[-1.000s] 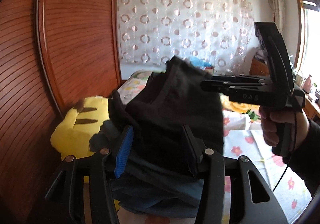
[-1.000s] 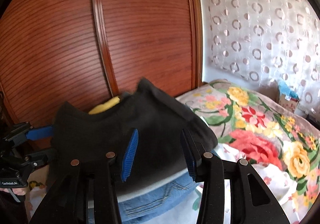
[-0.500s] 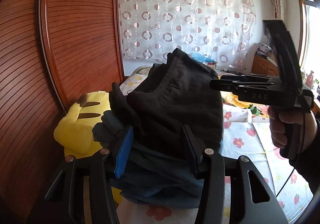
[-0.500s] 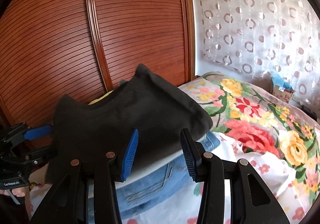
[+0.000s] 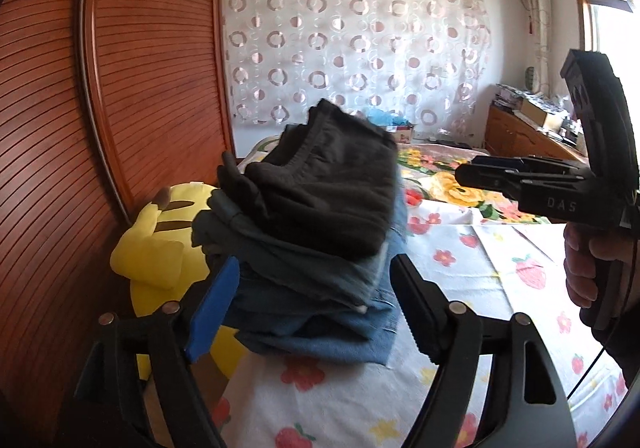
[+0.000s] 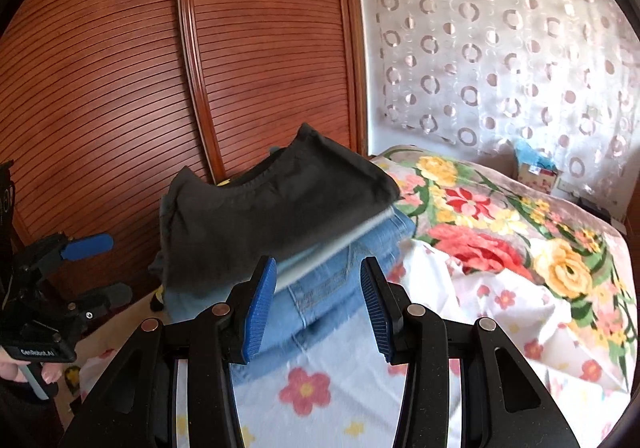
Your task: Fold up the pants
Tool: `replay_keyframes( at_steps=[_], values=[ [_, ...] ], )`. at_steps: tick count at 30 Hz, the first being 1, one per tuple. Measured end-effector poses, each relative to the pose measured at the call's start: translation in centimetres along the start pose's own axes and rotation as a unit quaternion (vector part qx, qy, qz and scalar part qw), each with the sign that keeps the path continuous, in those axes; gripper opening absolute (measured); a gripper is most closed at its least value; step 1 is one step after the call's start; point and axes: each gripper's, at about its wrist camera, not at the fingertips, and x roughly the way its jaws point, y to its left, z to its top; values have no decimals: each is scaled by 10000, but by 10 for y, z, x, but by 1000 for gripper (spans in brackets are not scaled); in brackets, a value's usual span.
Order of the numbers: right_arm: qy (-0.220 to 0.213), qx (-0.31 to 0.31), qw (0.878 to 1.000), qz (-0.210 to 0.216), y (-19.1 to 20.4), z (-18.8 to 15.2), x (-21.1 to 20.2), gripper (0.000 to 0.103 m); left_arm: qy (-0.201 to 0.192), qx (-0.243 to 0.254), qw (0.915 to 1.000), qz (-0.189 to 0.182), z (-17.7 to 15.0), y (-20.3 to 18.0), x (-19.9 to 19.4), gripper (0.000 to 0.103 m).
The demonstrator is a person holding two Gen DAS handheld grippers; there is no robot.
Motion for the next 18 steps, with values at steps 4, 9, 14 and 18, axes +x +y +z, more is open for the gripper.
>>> replay_keyframes(
  at_steps=[4,9,14,18],
  values=[
    [-49,91,9999,-105,8,-14,-26,46,-74,76,9998,-145,-2,-9,-14,85],
    [-133,159,9995,-230,20,-27,-58,46,-172,132,9994,-275,-4,-19,-29,89],
    [-210,255,9989,-330,32,-37,-84,46,-215,276,9987,-363,-5,-31,-41,89],
    [-269,309,9982,-429,41,-45,-104,46,-259,371,9984,-341,-6,-42,-49,89]
  ],
)
